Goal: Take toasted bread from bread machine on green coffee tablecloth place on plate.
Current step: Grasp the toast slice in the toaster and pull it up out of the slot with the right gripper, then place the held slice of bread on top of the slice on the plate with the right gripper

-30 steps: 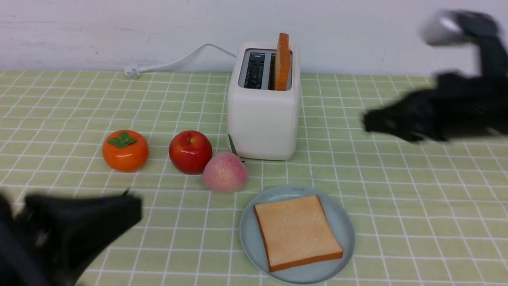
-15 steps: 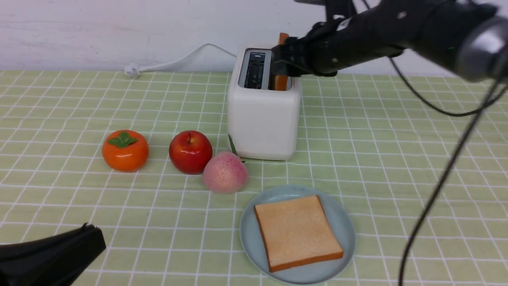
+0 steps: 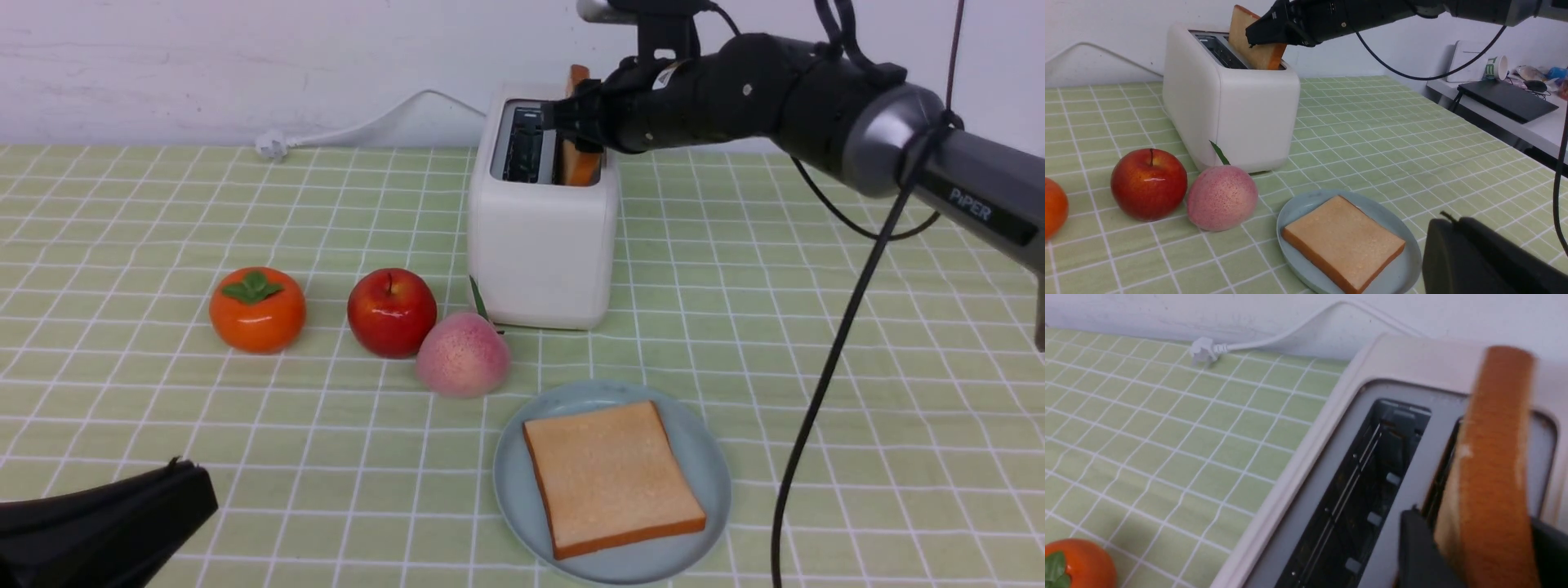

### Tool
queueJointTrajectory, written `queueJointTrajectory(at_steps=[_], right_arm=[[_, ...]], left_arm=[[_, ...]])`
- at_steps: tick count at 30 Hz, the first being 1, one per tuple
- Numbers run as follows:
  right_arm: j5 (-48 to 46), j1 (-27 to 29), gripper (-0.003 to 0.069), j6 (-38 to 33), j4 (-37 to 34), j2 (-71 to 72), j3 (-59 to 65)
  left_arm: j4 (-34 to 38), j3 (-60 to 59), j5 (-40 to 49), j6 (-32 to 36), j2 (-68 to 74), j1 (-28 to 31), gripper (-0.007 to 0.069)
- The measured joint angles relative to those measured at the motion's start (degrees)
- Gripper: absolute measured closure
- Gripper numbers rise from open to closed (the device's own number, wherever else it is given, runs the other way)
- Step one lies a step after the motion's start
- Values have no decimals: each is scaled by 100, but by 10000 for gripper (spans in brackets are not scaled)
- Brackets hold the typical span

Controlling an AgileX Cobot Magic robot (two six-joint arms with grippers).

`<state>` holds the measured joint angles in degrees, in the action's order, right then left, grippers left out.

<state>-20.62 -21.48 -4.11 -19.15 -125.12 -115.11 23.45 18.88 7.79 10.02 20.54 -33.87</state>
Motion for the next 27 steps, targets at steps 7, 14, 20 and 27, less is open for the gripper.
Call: queueJointTrajectory(at_steps=[7, 14, 20, 27], right_arm=[[-42, 0, 536, 18, 15, 119, 6], [-1009, 0, 536, -74, 79, 1412, 6], [-3513, 0, 536, -551, -16, 2802, 80], [-4157, 0, 536, -688, -697, 4174, 2474]], left_arm=[[1, 0, 7, 7, 0, 0, 638], [-53, 0, 112, 7, 0, 0, 638], [-58, 0, 327, 7, 0, 0, 638], [-93, -46, 1479, 11, 0, 0, 638]])
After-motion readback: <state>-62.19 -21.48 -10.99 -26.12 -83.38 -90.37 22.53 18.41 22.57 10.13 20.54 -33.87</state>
